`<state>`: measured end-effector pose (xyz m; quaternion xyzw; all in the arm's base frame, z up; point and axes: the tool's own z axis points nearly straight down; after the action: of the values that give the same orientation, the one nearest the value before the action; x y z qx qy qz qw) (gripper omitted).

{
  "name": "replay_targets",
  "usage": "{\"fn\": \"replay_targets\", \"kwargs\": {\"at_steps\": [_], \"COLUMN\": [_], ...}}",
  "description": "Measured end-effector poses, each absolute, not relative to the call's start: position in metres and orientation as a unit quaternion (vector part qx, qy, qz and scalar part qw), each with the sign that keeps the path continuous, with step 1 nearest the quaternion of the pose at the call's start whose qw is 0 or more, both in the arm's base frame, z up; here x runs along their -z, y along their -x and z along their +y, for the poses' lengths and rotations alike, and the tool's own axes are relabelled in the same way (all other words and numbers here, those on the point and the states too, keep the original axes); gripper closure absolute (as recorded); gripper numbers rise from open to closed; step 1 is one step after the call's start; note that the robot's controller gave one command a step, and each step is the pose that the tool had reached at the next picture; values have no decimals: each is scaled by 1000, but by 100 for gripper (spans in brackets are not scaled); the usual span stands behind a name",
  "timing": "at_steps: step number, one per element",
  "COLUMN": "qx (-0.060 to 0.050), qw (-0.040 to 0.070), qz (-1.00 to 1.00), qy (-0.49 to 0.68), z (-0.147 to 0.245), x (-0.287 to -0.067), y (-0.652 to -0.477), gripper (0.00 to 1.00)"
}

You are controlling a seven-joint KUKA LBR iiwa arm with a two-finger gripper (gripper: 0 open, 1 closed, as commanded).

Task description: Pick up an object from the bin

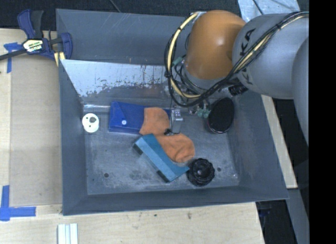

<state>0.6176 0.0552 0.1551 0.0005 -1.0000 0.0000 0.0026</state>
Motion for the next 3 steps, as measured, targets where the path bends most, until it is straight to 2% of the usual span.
{"fn": "replay_targets", "kwargs": {"at_steps": [1,2,3], "qx": [0,1,1], "qw": [-2,-4,-3], "qz": [-1000,-1000,-999], "qy": [0,2,-45], "z": [55,56,54], "x": [-160,-104,-75], "y": [-619,-611,-600], "gripper": [0,0,100]}}
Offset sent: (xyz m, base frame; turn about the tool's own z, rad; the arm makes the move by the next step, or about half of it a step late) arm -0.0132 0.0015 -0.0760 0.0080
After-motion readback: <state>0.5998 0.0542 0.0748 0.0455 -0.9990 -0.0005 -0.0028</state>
